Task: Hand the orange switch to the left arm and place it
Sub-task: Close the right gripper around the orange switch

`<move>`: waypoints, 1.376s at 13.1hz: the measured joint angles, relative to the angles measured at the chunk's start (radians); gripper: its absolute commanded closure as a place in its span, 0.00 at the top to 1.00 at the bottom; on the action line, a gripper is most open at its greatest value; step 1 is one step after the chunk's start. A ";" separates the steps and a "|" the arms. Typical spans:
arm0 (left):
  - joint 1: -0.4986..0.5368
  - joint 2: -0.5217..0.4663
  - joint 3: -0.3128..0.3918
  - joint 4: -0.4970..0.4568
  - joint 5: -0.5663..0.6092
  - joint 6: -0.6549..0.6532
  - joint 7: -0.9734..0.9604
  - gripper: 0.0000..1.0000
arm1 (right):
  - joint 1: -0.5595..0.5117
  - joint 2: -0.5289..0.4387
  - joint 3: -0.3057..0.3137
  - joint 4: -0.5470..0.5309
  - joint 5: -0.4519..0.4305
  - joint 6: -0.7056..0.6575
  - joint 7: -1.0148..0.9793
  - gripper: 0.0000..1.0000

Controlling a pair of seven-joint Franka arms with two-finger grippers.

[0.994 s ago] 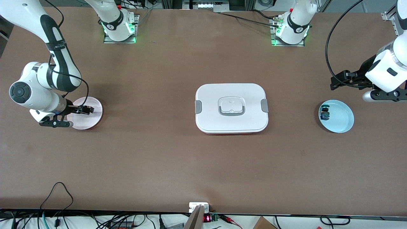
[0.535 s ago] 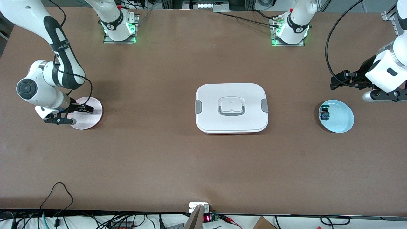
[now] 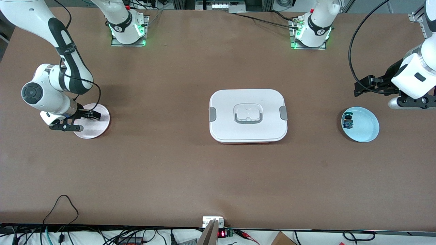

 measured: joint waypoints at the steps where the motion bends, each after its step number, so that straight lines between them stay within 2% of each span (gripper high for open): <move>1: 0.001 0.000 0.000 0.000 0.000 0.000 0.000 1.00 | 0.000 0.000 0.000 -0.004 0.000 0.004 0.000 1.00; 13: 0.002 0.000 0.000 0.000 0.000 0.000 0.000 1.00 | -0.012 0.015 0.000 -0.039 0.000 0.062 -0.010 1.00; 18: 0.002 0.000 0.000 0.000 0.000 0.000 0.000 1.00 | -0.013 0.025 0.000 -0.076 -0.001 0.145 -0.010 1.00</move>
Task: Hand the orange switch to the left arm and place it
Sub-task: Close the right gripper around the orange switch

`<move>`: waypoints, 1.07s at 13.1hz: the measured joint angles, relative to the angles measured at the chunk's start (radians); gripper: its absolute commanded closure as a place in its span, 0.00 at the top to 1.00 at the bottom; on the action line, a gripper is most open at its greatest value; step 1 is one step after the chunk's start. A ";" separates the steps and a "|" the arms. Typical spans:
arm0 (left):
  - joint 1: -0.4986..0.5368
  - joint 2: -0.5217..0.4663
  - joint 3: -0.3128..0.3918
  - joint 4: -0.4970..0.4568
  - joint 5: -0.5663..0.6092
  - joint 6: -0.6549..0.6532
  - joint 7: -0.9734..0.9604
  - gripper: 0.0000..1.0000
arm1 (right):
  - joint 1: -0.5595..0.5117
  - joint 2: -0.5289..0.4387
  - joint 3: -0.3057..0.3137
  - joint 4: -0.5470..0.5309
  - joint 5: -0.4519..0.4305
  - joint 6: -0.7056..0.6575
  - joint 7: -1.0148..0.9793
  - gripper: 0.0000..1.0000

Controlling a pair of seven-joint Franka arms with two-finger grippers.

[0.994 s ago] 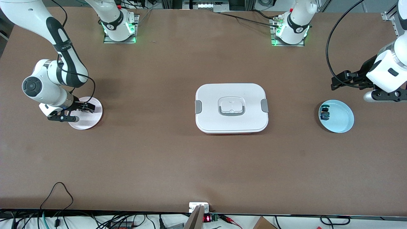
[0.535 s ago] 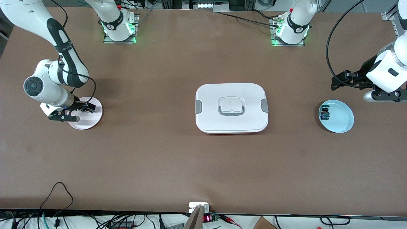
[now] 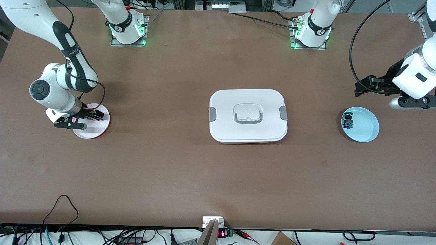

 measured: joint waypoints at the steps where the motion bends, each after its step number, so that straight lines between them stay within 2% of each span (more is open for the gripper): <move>1: 0.000 0.000 0.000 0.000 0.000 0.000 0.000 1.00 | 0.000 0.000 0.000 -0.002 0.000 0.003 0.000 0.83; 2: 0.000 0.000 0.000 0.000 0.000 0.000 0.000 1.00 | 0.000 0.000 0.000 -0.002 0.000 0.004 -0.005 0.54; 3: 0.000 0.000 0.000 0.000 0.000 0.000 0.000 1.00 | 0.000 0.000 0.000 -0.002 -0.001 0.005 -0.015 0.36; 4: 0.000 0.000 0.000 0.000 0.000 0.000 0.000 1.00 | -0.001 0.000 0.000 -0.002 -0.001 0.005 -0.023 0.22; 5: 0.000 0.000 0.000 0.000 0.000 0.000 0.000 1.00 | -0.001 -0.002 0.000 -0.002 -0.001 0.006 -0.031 0.14; 7: 0.000 0.000 0.000 0.000 0.000 0.000 0.000 1.00 | -0.001 -0.002 0.000 -0.002 -0.001 0.006 -0.035 0.05; 10: 0.000 0.000 0.000 0.000 0.000 0.000 0.000 1.00 | -0.001 -0.005 0.000 0.002 -0.001 -0.007 -0.037 0.05; 12: 0.000 0.000 0.000 0.000 0.000 0.000 0.000 1.00 | -0.001 -0.027 0.000 0.022 -0.001 -0.080 -0.037 0.05; 14: 0.000 0.000 0.000 0.000 0.000 0.000 0.000 1.00 | 0.007 -0.064 0.006 0.090 -0.001 -0.226 -0.039 0.05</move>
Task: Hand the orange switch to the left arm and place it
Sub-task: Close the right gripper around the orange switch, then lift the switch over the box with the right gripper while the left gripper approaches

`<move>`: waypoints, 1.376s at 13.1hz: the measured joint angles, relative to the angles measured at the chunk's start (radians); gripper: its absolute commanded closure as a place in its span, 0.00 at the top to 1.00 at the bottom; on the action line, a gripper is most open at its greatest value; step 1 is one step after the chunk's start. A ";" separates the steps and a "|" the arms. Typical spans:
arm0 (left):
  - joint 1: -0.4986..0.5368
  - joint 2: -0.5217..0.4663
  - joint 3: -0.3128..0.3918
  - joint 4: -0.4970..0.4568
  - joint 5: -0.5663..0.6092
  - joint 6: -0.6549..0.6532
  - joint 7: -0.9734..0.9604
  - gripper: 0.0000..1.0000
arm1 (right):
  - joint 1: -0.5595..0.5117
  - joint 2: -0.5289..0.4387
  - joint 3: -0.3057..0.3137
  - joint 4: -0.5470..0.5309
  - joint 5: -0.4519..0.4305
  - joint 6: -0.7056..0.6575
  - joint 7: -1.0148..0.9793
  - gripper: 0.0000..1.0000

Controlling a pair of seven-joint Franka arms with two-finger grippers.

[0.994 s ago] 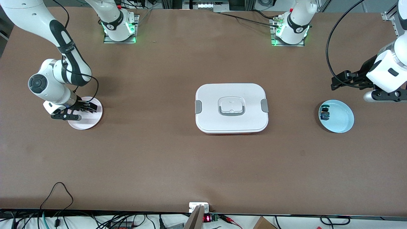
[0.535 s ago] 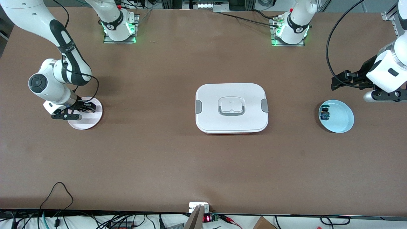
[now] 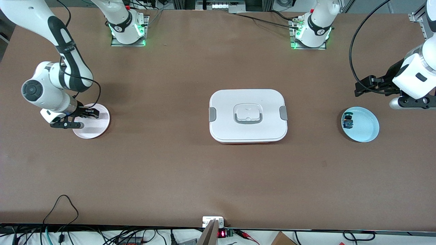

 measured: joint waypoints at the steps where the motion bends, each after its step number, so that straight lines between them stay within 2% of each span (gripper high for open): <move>1: 0.000 0.000 0.000 0.000 0.000 0.000 0.000 1.00 | 0.011 -0.017 0.004 0.051 0.000 -0.091 0.000 0.05; 3: 0.000 0.000 0.000 0.000 0.000 0.000 0.000 1.00 | 0.035 -0.038 0.010 0.154 0.001 -0.244 0.000 0.05; 6: 0.000 0.000 0.000 0.000 0.000 0.000 0.000 1.00 | 0.069 -0.042 0.026 0.280 0.008 -0.388 0.001 0.05; 10: 0.000 0.000 0.000 0.000 0.000 0.000 0.000 1.00 | 0.077 -0.044 0.063 0.472 0.099 -0.553 -0.008 0.05; 13: 0.000 0.000 -0.001 0.000 0.000 0.000 0.000 1.00 | 0.080 -0.056 0.153 0.591 0.126 -0.585 -0.058 0.05; 16: 0.000 0.000 -0.001 0.000 0.000 0.000 0.000 1.00 | 0.087 -0.095 0.220 0.635 0.226 -0.586 -0.089 0.05; 18: 0.000 0.000 -0.001 0.000 0.000 0.000 0.000 1.00 | 0.100 -0.110 0.258 0.653 0.248 -0.586 -0.130 0.05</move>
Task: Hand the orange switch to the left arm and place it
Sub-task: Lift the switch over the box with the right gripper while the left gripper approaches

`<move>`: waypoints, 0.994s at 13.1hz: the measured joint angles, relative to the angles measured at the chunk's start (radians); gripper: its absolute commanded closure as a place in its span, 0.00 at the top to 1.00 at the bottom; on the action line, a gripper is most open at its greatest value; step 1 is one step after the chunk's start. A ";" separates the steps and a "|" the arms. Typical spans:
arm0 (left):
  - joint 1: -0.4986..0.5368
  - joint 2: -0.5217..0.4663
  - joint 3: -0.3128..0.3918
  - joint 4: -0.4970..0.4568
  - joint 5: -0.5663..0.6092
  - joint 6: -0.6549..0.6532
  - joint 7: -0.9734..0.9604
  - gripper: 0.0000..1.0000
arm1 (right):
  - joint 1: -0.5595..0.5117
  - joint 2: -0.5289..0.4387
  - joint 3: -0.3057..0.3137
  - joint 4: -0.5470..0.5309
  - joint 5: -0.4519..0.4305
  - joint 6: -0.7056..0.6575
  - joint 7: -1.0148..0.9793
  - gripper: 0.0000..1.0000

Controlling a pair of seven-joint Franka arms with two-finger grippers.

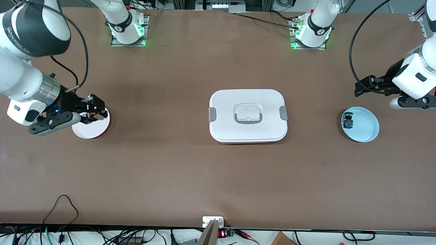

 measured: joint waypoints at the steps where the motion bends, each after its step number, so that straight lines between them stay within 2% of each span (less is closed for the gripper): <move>1: 0.000 0.000 0.000 0.000 0.000 0.000 0.000 1.00 | 0.010 -0.004 0.016 0.004 0.013 0.002 -0.028 0.05; 5: -0.001 0.000 -0.006 0.000 0.000 0.000 0.000 1.00 | 0.045 -0.017 0.062 0.012 0.210 0.012 -0.193 0.05; 9: -0.001 0.000 -0.007 0.001 0.000 0.000 0.000 1.00 | 0.091 -0.017 0.092 0.013 0.351 0.094 -0.404 0.05; 13: -0.003 0.000 -0.009 0.001 0.000 0.000 0.000 1.00 | 0.178 -0.016 0.098 0.012 0.632 0.142 -0.481 0.05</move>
